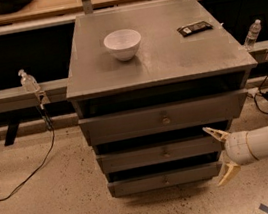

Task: Open middle drawer

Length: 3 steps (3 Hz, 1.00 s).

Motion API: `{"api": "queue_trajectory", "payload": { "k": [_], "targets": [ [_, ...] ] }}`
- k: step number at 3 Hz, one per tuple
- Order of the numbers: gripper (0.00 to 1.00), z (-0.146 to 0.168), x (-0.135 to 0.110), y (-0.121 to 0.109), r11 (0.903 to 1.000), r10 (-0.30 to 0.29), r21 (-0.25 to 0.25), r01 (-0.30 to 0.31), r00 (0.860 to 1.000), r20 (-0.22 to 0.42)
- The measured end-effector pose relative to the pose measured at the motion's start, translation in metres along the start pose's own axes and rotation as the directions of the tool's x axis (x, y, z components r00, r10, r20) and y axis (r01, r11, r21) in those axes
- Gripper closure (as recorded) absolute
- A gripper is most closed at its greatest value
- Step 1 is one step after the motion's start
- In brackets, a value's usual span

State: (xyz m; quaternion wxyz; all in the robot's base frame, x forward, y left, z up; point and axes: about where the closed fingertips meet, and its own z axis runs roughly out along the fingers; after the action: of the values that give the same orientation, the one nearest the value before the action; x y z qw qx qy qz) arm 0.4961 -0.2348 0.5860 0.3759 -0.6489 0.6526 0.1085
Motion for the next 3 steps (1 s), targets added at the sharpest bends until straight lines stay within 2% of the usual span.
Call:
{"api": "queue_trajectory", "payload": {
  "k": [1, 2, 3],
  "targets": [
    [0.0, 0.031, 0.012, -0.005, 0.9928, -0.12, 0.003, 0.12, 0.993, 0.008],
    [0.0, 0.05, 0.028, -0.01, 0.9869, -0.161, 0.015, 0.16, 0.987, 0.03],
    [0.0, 0.064, 0.04, -0.016, 0.9889, -0.148, 0.021, 0.147, 0.983, 0.104]
  ]
}}
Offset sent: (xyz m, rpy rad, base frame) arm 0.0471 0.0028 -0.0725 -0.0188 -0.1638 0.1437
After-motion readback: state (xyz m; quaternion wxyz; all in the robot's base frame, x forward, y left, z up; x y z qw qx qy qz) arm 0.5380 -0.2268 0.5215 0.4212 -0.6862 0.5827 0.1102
